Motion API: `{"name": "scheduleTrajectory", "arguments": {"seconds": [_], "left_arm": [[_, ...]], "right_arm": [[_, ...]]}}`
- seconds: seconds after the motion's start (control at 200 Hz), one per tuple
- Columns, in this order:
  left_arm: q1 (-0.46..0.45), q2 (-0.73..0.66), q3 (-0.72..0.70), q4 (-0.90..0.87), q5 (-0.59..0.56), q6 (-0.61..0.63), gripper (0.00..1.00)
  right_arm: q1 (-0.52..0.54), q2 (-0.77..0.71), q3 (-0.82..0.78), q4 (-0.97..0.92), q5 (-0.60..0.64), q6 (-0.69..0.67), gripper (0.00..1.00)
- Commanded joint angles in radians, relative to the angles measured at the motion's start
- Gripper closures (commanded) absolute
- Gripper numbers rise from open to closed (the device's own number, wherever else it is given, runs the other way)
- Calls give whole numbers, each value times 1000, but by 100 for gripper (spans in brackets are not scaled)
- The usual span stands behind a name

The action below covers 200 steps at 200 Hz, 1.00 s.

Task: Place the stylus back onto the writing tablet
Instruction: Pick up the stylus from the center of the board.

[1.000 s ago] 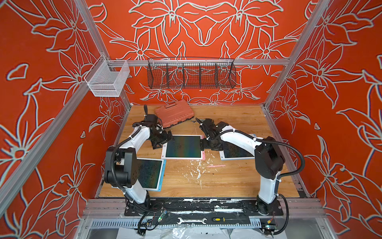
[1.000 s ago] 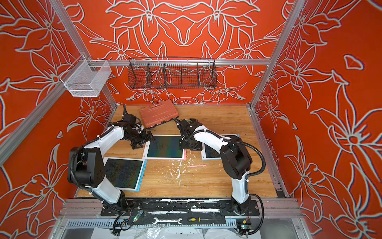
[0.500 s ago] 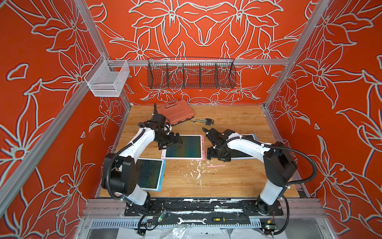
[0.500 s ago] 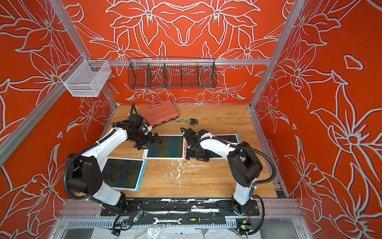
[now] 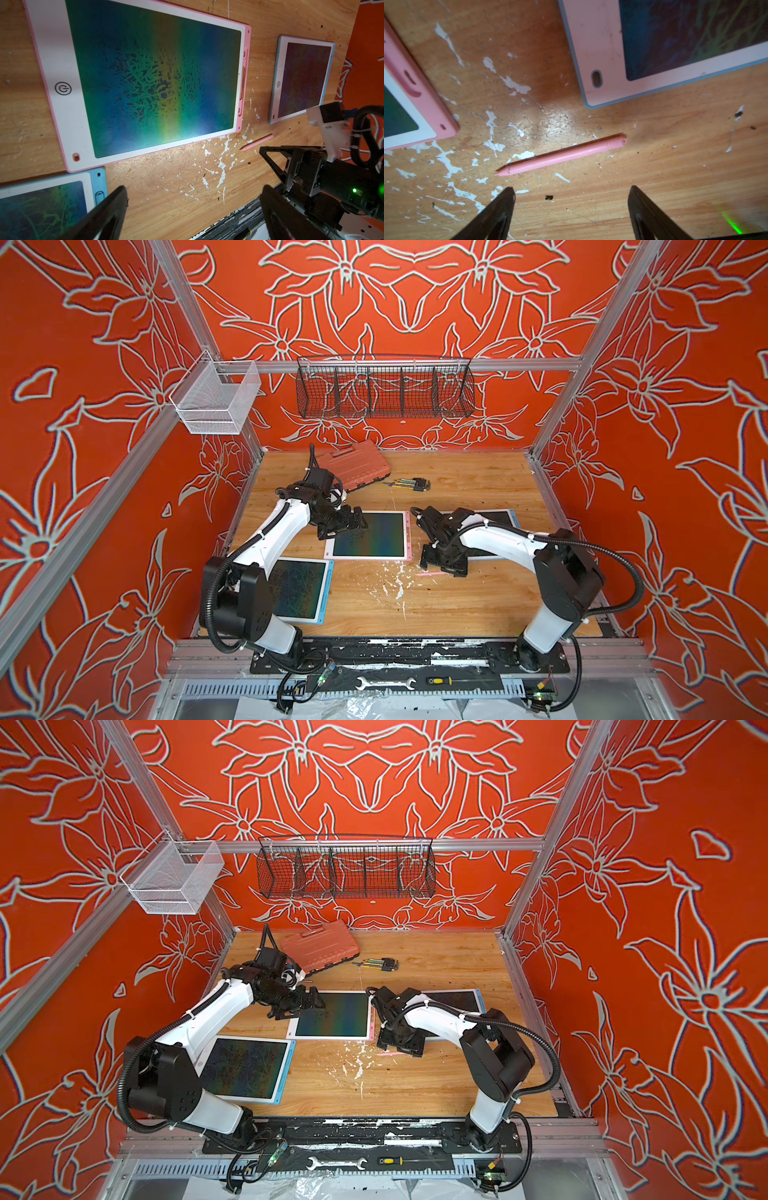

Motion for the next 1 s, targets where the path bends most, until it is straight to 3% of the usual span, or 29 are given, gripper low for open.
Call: {"name": "scheduleTrajectory", "arguments": {"seconds": [0.0,0.996], "left_arm": [[-7,-6,6,-20,0,26,3],[-7,-12,4,-24,-35,40,3]], "right_arm": [[17,33,-6,-2,-10,53,13],[22,98,34,37,6,78,16]]}}
